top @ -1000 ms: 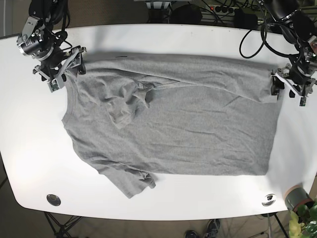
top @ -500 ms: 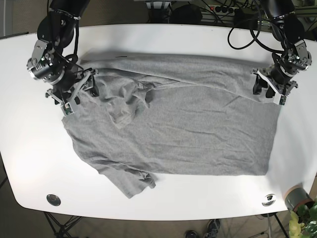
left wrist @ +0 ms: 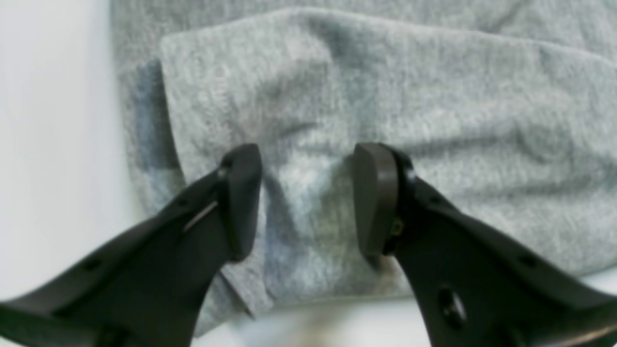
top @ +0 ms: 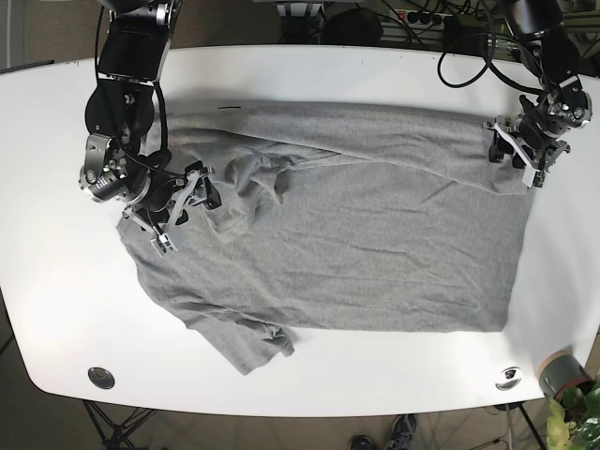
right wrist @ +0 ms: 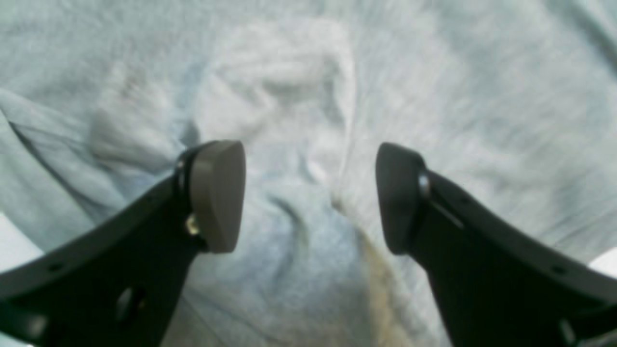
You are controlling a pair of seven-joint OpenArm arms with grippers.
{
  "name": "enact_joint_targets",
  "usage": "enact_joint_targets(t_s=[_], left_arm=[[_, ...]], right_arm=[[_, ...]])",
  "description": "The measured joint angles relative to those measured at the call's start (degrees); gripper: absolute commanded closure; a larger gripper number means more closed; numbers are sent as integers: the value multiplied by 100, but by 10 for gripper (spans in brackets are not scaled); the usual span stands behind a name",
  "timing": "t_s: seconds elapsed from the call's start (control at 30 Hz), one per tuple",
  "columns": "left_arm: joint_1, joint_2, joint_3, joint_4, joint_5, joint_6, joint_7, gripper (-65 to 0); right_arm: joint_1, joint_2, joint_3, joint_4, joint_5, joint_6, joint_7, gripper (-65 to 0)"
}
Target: Fold the T-shirt properly
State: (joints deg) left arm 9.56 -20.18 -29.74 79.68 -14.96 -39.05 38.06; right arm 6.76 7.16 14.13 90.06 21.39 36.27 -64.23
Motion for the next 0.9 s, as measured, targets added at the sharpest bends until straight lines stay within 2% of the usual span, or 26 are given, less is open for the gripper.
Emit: enact_joint_targets(t_s=[0.1, 0.13, 0.23, 0.47, 0.57, 0.73, 0.9], left_arm=[[-4, 2, 2, -2, 13, 0, 0, -275], [-4, 2, 2, -2, 13, 0, 0, -275], [0, 11, 2, -2, 11, 0, -2, -275], [-2, 9, 2, -2, 11, 0, -2, -275], [-2, 11, 2, -2, 11, 0, -2, -275], [-2, -2, 0, -4, 13, 0, 0, -275], [-4, 2, 2, -4, 9, -2, -2, -275]], right_arm=[[17, 7, 2, -258, -46, -37, -72, -268], [9, 15, 20, -317, -72, -50, -96, -197], [11, 35, 52, -378, -107, -70, -94, -92], [50, 15, 44, -393, -20, -68, -76, -65], [50, 9, 133, -393, -17, -68, -70, -22], [133, 13, 756, -396, -24, -50, 24, -24], [302, 83, 815, -402, -59, -31, 162, -27]])
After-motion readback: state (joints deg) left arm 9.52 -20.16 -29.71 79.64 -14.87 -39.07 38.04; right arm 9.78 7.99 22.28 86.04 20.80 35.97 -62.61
